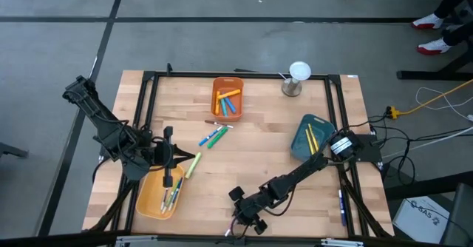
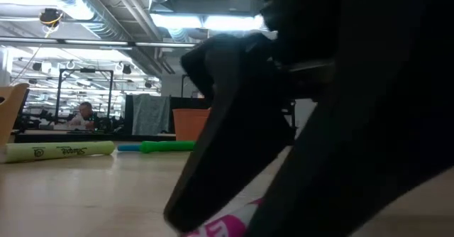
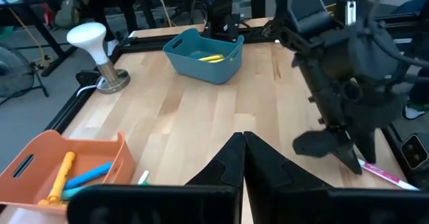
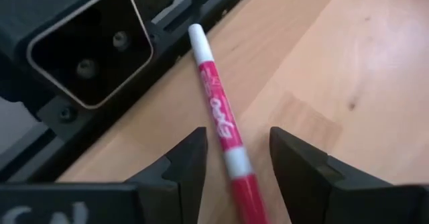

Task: Pick & Place Markers
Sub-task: Put the pink marker pen into the yellow bin

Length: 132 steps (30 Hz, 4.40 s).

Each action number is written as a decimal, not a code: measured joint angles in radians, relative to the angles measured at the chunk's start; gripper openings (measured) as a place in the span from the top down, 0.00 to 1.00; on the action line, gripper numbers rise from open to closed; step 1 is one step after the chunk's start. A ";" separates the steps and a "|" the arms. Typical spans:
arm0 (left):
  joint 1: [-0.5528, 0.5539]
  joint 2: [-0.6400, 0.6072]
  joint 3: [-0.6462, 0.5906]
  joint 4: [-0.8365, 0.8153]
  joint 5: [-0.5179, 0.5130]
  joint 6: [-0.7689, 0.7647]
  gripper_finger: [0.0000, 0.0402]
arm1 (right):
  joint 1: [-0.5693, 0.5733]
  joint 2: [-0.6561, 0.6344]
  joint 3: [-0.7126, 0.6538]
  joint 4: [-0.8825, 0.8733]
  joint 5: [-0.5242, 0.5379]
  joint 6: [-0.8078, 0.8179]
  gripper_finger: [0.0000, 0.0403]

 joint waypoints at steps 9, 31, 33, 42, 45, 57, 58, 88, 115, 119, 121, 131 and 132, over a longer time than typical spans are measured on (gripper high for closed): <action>0.005 0.000 0.000 -0.003 0.000 -0.019 0.99 | -0.008 0.052 0.167 -0.251 0.006 0.054 0.68; 0.005 -0.016 0.000 -0.016 0.033 0.014 0.99 | -0.064 0.057 0.317 -0.596 -0.026 0.353 0.88; 0.005 -0.043 0.000 -0.017 0.047 0.020 0.99 | -0.074 0.059 0.325 -0.598 -0.036 0.356 0.90; -0.035 -0.183 -0.006 -0.063 0.075 0.057 1.00 | -0.111 0.059 0.333 -0.581 -0.031 0.402 0.88; -0.041 -0.212 -0.060 -0.039 0.076 0.054 0.99 | -0.115 0.059 0.333 -0.547 -0.038 0.402 0.89; -0.041 -0.361 -0.290 0.108 0.089 0.030 1.00 | -0.153 0.059 0.334 -0.352 -0.132 0.373 0.89; -0.041 -0.372 -0.304 0.109 0.089 0.018 1.00 | -0.158 0.059 0.335 -0.334 -0.141 0.371 0.89; 0.033 -0.412 -0.425 0.104 0.111 -0.013 0.99 | -0.257 0.057 0.336 0.180 -0.090 0.172 0.89; 0.035 -0.420 -0.416 0.186 0.572 0.025 0.47 | -0.318 0.065 0.336 0.375 0.010 0.107 0.89; 0.035 -0.410 -0.415 0.229 0.569 0.078 0.47 | -0.326 0.065 0.336 0.402 0.010 0.109 0.89; 0.035 -0.402 -0.415 0.229 0.567 0.087 0.48 | -0.330 0.065 0.336 0.412 0.012 0.108 0.89; 0.035 -0.391 -0.414 0.239 0.478 0.165 0.56 | -0.346 0.065 0.336 0.427 0.013 0.134 0.89; 0.035 -0.391 -0.414 0.238 0.476 0.167 0.57 | -0.346 0.065 0.336 0.427 0.013 0.134 0.89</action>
